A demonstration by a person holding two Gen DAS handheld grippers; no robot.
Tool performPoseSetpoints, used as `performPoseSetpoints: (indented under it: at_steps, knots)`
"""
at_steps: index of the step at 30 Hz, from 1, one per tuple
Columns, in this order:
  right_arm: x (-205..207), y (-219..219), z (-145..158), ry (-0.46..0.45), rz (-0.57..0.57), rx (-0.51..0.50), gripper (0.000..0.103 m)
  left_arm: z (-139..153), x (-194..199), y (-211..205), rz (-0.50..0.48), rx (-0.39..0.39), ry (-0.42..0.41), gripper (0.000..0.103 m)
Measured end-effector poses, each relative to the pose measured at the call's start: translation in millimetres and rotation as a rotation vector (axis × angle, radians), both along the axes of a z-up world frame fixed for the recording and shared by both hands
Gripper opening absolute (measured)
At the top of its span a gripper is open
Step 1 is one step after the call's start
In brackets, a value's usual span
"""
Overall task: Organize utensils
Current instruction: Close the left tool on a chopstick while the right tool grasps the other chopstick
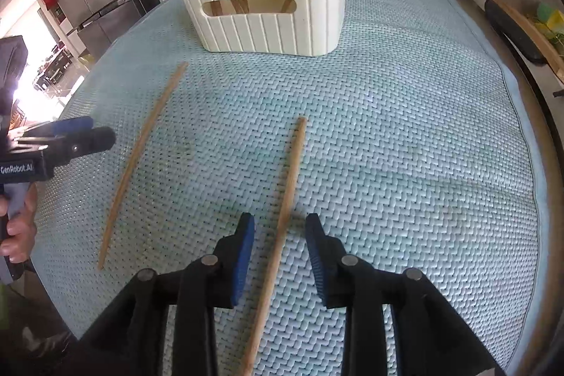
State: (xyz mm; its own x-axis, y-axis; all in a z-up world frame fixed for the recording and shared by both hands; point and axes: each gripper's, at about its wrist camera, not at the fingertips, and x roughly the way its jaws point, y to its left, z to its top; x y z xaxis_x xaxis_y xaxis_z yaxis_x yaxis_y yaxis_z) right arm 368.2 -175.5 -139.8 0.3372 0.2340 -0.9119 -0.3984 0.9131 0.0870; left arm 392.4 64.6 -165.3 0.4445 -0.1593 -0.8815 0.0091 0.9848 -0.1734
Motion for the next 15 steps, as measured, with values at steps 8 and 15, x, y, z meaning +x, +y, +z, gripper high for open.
performPoseSetpoints:
  at_steps: [8,15]
  knots:
    - [28.5,20.5,-3.1,0.015,-0.001,-0.051,0.031,-14.8,55.4,-19.3,-0.017,0.158,0.063,0.082]
    - [46.7,35.7,-9.2,-0.021,-0.001,-0.073,0.008,-7.8,63.1,-36.9,-0.061,0.17,0.031,0.024]
